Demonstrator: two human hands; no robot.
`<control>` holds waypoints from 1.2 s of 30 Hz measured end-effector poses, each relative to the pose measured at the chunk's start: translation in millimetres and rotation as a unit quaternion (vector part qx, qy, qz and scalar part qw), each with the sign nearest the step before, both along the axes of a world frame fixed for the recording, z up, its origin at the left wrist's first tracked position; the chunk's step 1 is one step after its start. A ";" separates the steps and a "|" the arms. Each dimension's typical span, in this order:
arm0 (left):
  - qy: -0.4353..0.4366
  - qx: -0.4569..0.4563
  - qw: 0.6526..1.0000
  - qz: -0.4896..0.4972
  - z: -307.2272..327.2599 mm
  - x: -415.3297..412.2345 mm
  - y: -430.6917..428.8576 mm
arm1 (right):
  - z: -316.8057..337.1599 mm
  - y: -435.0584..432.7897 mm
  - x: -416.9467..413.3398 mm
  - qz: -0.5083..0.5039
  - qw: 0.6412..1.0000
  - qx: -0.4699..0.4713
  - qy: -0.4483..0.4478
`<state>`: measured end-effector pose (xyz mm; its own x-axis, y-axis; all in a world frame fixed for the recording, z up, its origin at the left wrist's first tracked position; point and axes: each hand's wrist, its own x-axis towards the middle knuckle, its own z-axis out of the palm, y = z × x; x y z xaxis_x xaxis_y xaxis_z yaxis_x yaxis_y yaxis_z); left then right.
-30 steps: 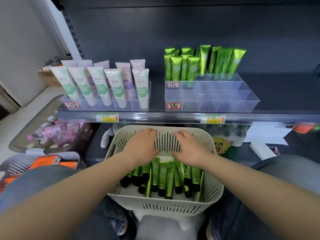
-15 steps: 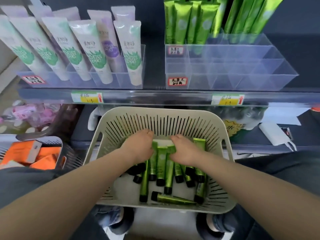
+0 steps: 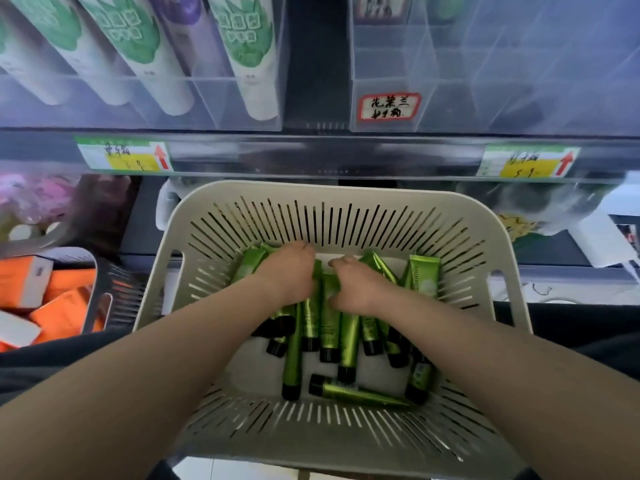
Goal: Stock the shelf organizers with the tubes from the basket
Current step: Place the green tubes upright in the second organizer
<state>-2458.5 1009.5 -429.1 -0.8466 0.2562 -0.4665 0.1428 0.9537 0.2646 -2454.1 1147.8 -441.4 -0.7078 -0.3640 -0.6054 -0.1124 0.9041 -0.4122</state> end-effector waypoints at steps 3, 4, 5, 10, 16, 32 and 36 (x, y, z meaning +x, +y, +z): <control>-0.016 0.012 1.000 0.013 -10.4 -4.9 2.0 | -9.2 -4.4 -1.8 0.023 1.000 0.017 0.000; -0.019 0.012 1.000 0.013 -13.2 -6.0 2.4 | -12.1 -5.1 -2.1 0.030 0.999 0.024 0.002; -0.018 0.010 1.000 0.009 -16.0 -7.0 2.9 | -14.8 -5.4 -2.4 0.038 0.999 0.030 0.004; 0.000 0.000 1.000 -0.021 -22.7 -9.5 6.8 | -22.6 -5.5 -1.6 0.076 0.996 0.052 0.016; 0.028 -0.029 0.998 -0.042 -25.5 -10.4 8.3 | -24.1 -7.1 -0.4 0.089 0.993 0.061 0.046; -0.055 -0.026 0.998 0.012 -0.5 -4.7 9.1 | -6.8 1.5 2.0 0.031 0.997 0.013 0.068; -0.067 -0.012 0.998 0.015 10.2 3.7 5.5 | 6.5 6.2 6.3 0.027 0.998 0.014 0.059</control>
